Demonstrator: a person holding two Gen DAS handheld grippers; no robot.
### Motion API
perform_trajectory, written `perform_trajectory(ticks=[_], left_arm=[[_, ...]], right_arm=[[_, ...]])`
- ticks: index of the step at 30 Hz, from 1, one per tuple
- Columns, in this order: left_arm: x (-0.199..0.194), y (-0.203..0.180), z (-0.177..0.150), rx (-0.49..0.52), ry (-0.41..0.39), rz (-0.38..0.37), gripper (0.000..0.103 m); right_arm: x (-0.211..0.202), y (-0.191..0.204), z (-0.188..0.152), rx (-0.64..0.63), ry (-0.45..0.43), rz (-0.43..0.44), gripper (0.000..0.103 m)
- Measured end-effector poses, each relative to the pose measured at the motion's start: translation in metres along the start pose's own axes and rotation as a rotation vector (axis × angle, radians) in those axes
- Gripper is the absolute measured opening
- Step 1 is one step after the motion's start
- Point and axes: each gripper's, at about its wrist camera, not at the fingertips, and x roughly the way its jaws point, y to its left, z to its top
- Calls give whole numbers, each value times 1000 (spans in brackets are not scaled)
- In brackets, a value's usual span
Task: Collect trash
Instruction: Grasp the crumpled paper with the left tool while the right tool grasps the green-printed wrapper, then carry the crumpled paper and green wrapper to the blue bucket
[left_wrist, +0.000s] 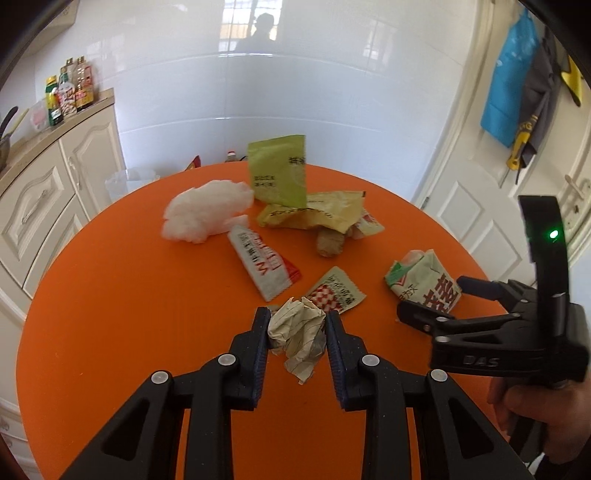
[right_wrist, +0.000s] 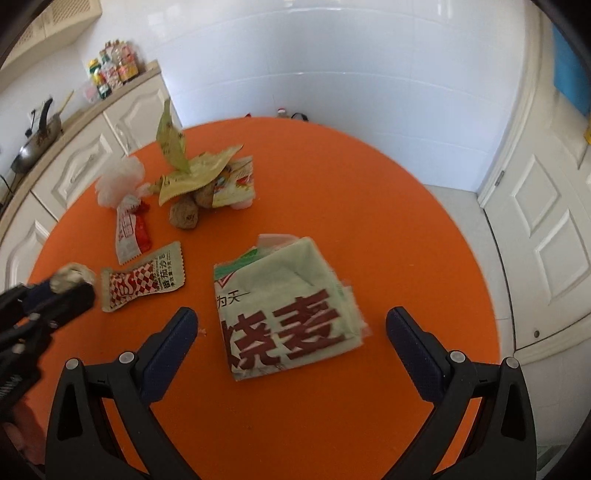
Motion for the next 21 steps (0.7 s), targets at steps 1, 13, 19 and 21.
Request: perform_trajectory(ticks=[1,13,19,21], left_arm=[[0,5,0,-7,1,2,26],[-10,29,-19,-22,-8,-30,26],[-33,26,-40,-21,-26,-42,26],[-43,22,-44,-17,-37,-46,26]], right_arm=[[2,4,0,-20,-6,-25,102],[-21,-4,-18,25,-21,42,76],[-47,-6,-29,66,-55,71,76],[-57,-6,-30,69,-71,76,76]])
